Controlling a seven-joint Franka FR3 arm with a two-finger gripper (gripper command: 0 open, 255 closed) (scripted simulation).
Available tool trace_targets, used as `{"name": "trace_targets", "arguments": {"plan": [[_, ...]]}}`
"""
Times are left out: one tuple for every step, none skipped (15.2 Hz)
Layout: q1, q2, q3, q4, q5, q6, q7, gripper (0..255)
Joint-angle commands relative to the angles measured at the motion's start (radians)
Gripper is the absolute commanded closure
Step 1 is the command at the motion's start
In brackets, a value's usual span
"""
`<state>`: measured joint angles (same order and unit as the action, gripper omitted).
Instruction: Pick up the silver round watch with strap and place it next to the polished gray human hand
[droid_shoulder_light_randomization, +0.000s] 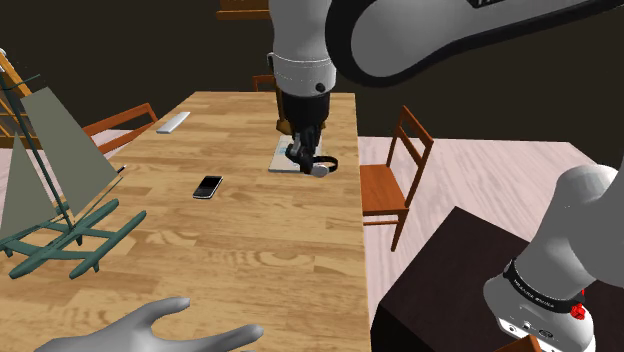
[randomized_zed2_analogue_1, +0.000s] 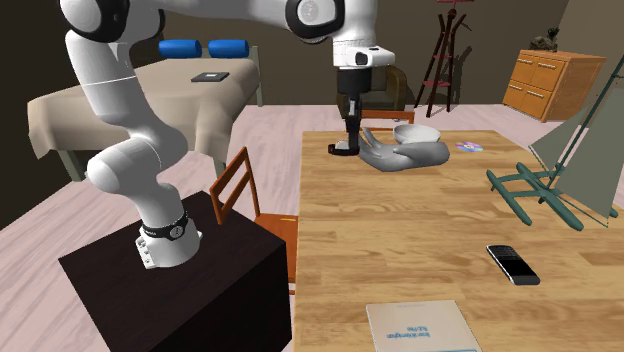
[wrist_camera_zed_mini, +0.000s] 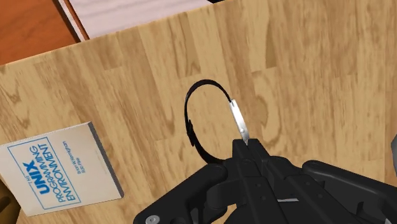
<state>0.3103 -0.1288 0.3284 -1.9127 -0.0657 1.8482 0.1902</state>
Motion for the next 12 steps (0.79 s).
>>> {"name": "trace_targets", "arguments": {"plan": [[0.020, -0.014, 0.025, -0.022, 0.005, 0.005, 0.044, 255], [0.030, -0.018, 0.038, -0.024, 0.007, 0.002, 0.067, 255], [0.041, -0.021, 0.052, -0.026, 0.009, -0.001, 0.090, 255], [0.051, -0.022, 0.066, -0.026, 0.010, -0.004, 0.114, 255], [0.061, -0.023, 0.080, -0.025, 0.012, -0.008, 0.138, 255], [0.072, -0.022, 0.094, -0.023, 0.013, -0.011, 0.162, 255], [0.082, -0.021, 0.108, -0.019, 0.013, -0.015, 0.186, 255], [0.091, -0.018, 0.123, -0.015, 0.013, -0.019, 0.211, 255], [0.102, -0.014, 0.138, -0.009, 0.012, -0.023, 0.236, 255], [0.112, -0.009, 0.153, -0.003, 0.011, -0.027, 0.261, 255], [0.122, -0.003, 0.168, 0.005, 0.010, -0.032, 0.287, 255], [0.132, 0.005, 0.184, 0.014, 0.007, -0.036, 0.313, 255]]}}
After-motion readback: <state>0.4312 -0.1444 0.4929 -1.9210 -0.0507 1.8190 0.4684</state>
